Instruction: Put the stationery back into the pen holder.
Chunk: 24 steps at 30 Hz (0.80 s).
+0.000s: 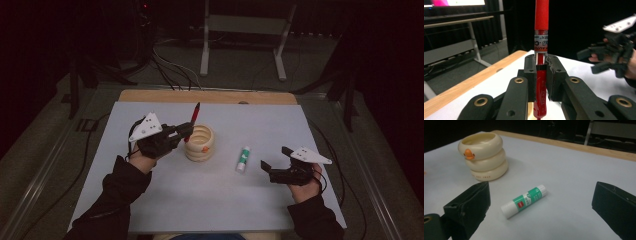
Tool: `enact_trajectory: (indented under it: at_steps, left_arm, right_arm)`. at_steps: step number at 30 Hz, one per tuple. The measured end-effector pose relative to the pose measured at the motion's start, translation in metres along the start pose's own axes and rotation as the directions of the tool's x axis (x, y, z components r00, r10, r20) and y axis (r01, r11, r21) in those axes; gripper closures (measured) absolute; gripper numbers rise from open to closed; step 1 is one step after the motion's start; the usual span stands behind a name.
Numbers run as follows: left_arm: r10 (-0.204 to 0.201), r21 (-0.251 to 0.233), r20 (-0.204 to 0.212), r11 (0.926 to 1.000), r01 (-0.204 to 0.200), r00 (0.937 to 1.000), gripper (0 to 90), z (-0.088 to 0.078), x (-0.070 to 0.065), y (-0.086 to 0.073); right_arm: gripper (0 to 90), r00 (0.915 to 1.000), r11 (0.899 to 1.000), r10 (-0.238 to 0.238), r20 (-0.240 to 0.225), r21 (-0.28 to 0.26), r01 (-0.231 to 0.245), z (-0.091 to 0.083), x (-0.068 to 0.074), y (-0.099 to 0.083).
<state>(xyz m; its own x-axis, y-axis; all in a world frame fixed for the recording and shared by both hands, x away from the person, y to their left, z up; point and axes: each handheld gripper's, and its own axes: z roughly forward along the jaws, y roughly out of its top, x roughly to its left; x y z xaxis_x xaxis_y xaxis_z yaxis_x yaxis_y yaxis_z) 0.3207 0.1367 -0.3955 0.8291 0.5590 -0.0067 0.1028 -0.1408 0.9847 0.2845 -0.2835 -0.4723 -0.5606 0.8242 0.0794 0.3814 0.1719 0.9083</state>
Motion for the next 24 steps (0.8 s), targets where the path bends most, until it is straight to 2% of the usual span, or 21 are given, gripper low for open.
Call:
enact_trajectory:
  at_steps: [7, 13, 19, 24]
  left_arm:
    - [-0.058, -0.042, -0.015, 0.9974, 0.058, 0.9982, 80.8, 0.010, 0.005, 0.000]
    - [-0.132, -0.109, -0.023, 0.9857, 0.128, 0.9910, 80.8, 0.020, 0.010, 0.001]
    - [-0.176, -0.141, -0.036, 0.9754, 0.169, 0.9838, 80.7, 0.030, 0.012, -0.006]
    - [-0.215, -0.176, -0.054, 0.9633, 0.202, 0.9751, 80.7, 0.037, 0.015, -0.014]
  right_arm:
    - [2.1, 1.0000, 1.000, 0.005, 0.000, -0.021, -0.005, -0.003, -0.001, -0.007]
    - [2.1, 0.9999, 0.999, 0.013, 0.010, -0.039, -0.012, -0.006, -0.002, -0.012]
    - [2.1, 0.9996, 0.999, 0.019, 0.022, -0.046, -0.018, -0.009, -0.004, -0.015]
    - [2.0, 0.9995, 0.997, 0.023, 0.022, -0.067, -0.022, -0.013, -0.004, -0.015]
